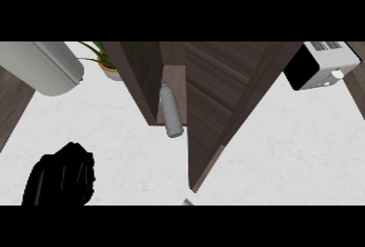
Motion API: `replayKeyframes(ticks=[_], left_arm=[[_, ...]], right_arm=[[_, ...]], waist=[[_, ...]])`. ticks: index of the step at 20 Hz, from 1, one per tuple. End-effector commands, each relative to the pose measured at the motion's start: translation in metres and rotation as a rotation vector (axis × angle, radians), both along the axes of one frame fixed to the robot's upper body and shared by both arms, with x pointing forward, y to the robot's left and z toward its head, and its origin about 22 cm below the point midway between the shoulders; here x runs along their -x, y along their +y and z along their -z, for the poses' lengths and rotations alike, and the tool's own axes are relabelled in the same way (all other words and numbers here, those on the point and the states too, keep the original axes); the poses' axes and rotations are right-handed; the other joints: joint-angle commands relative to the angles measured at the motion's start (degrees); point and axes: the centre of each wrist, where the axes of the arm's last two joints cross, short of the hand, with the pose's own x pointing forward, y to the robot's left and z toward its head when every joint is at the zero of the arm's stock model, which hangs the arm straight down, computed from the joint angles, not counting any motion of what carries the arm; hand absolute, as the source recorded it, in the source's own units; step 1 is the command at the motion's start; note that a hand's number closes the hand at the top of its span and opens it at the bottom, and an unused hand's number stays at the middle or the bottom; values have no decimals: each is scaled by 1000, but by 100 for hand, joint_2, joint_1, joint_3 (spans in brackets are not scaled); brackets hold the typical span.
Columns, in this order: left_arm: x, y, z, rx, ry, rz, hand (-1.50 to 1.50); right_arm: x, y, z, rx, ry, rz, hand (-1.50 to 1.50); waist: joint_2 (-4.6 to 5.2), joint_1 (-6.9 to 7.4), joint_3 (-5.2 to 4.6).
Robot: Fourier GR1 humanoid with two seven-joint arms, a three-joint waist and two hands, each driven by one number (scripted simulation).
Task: Pick up the bottled water, place it into the cabinet and close the cabinet
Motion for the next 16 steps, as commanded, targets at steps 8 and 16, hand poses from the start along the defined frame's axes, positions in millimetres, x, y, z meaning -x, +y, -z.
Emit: replayKeyframes(ticks=[8, 16], left_arm=[[19, 39, 10, -19, 6, -14, 150], [33, 59, -1, -15, -18, 19, 150]], right_arm=[[-39, 56, -18, -77, -86, 102, 150], [-121, 69, -23, -144, 87, 221, 150]], waist=[[49, 131, -17], [92, 235, 8]])
